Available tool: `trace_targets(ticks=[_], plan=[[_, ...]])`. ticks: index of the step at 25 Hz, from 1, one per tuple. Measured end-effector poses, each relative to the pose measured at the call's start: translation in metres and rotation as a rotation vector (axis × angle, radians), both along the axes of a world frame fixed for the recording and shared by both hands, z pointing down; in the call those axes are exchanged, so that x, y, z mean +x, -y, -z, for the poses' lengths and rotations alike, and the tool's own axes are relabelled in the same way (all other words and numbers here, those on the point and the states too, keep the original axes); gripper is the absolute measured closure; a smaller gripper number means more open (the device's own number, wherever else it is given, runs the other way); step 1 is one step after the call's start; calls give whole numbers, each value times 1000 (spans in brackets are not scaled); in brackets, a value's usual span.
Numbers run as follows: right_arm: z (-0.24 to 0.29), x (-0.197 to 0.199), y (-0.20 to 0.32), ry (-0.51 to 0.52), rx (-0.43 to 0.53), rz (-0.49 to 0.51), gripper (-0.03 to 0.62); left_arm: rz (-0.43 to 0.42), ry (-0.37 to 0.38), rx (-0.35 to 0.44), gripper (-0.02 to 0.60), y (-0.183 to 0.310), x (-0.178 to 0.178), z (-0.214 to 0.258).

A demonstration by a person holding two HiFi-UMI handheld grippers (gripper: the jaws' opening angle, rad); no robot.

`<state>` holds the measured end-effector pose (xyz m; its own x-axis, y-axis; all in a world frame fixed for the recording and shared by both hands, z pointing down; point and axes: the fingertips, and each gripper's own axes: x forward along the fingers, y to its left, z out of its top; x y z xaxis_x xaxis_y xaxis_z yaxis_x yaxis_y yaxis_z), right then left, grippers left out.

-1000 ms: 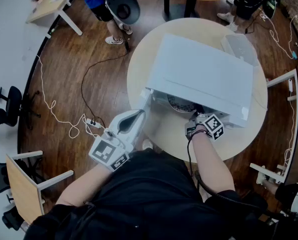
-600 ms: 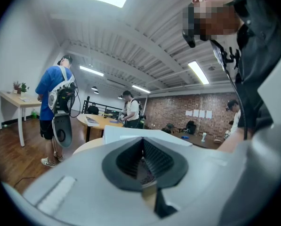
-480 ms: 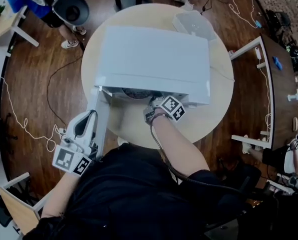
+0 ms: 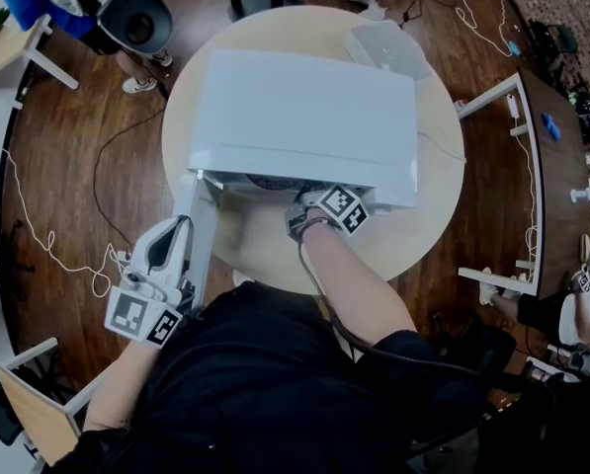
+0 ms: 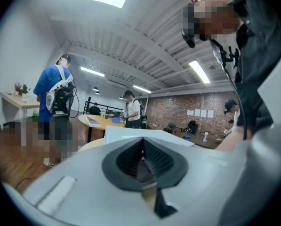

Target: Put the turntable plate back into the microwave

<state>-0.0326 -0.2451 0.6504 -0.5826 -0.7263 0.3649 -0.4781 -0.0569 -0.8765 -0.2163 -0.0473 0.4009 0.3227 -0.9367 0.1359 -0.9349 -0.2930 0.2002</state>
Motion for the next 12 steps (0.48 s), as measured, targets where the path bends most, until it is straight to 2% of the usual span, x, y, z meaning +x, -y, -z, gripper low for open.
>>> trace_targets(ticks=[12], plan=[[-2,1,9,-6,-3,-26,572,24,3,-7,577,0,-4,-2]])
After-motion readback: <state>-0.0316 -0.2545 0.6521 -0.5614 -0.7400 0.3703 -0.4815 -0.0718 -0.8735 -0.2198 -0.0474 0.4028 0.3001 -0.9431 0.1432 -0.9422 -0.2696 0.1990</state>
